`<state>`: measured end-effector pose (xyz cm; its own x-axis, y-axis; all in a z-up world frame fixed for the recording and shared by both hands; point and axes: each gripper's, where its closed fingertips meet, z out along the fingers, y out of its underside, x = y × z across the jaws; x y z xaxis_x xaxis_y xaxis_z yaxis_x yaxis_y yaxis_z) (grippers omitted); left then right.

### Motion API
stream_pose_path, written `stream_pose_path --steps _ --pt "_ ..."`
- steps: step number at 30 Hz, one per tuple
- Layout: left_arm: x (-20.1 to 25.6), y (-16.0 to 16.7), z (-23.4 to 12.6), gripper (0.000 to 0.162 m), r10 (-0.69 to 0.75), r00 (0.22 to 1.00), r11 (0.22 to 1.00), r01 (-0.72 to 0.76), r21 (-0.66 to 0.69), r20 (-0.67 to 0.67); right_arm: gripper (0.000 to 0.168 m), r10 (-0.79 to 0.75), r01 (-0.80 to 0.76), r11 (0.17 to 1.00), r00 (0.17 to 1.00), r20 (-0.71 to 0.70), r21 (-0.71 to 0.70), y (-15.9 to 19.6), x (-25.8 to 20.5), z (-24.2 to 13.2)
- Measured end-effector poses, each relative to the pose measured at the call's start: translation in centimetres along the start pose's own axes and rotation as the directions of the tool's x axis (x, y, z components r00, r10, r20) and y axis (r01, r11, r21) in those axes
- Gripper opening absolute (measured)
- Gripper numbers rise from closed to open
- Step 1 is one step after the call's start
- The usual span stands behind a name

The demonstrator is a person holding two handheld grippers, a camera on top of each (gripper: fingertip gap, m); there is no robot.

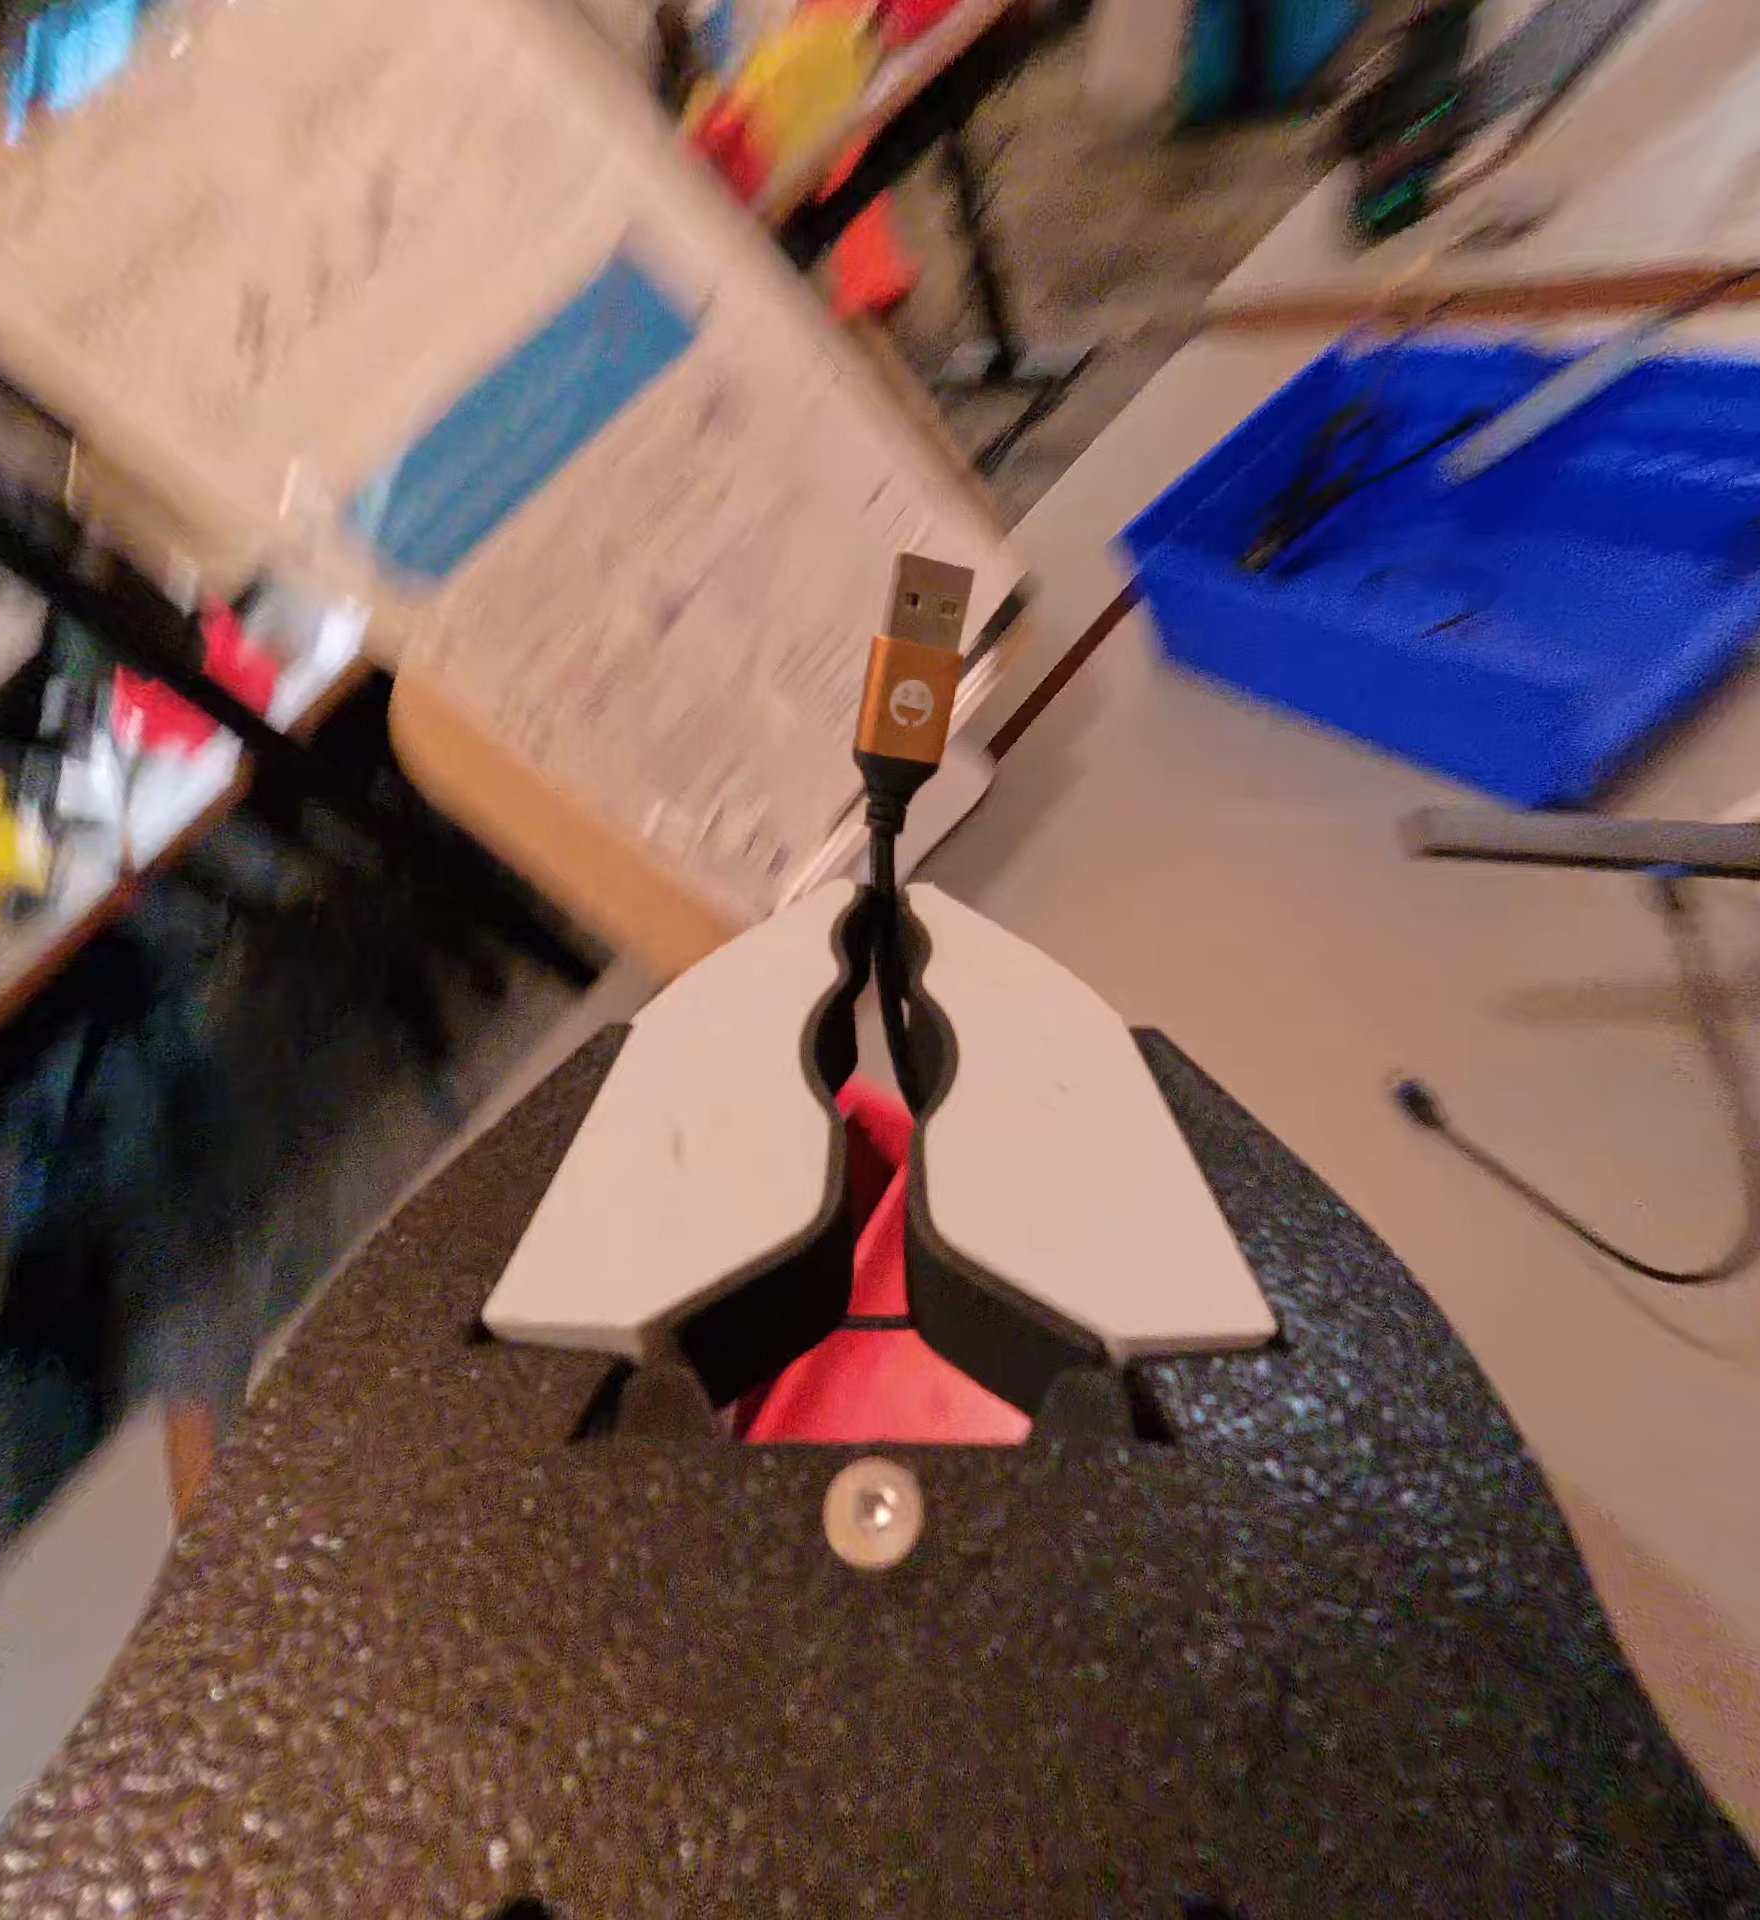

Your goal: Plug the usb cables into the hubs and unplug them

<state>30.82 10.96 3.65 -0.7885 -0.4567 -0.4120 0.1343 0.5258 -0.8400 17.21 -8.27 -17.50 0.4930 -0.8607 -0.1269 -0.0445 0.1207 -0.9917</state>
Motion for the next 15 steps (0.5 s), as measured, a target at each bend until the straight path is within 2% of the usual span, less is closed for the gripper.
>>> stream_pose_path --steps 2,4,5,7,9,13,15 --pt "5.3 -3.0 -0.9 0.003 0.158 0.974 0.981 -0.137 0.136 -0.16 0.023 0.025 -0.025 0.999 1.0 -0.013 0.025 -0.3 0.6 -0.6" --pt "10.3 -3.0 -0.9 0.003 0.309 0.914 0.94 -0.253 0.227 -0.262 0.023 0.049 -0.048 0.998 0.998 -0.037 0.044 -0.6 1.6 -1.5" --pt "12.9 -1.9 -0.7 0.003 0.379 0.868 0.917 -0.307 0.255 -0.319 0.023 0.054 -0.051 0.997 0.997 -0.056 0.049 -0.7 2.1 -2.0" --pt "17.9 1.6 -0.4 0.003 0.512 0.745 0.856 -0.401 0.326 -0.427 0.024 0.053 -0.048 0.997 0.995 -0.086 0.056 -0.9 3.0 -3.1" --pt "21.7 6.0 -0.2 0.003 0.574 0.648 0.819 -0.451 0.355 -0.501 0.024 0.053 -0.046 0.997 0.991 -0.12 0.062 -1.0 3.9 -4.1" --pt "24.7 14.0 -0.1 0.003 0.559 0.564 0.813 -0.516 0.268 -0.608 0.023 0.048 -0.038 0.997 0.988 -0.144 0.067 -1.2 4.8 -5.1" --pt "25.2 16.7 -0.6 0.003 0.523 0.545 0.826 -0.514 0.231 -0.655 0.023 0.056 -0.047 0.997 0.99 -0.133 0.068 -1.2 4.8 -5.2"
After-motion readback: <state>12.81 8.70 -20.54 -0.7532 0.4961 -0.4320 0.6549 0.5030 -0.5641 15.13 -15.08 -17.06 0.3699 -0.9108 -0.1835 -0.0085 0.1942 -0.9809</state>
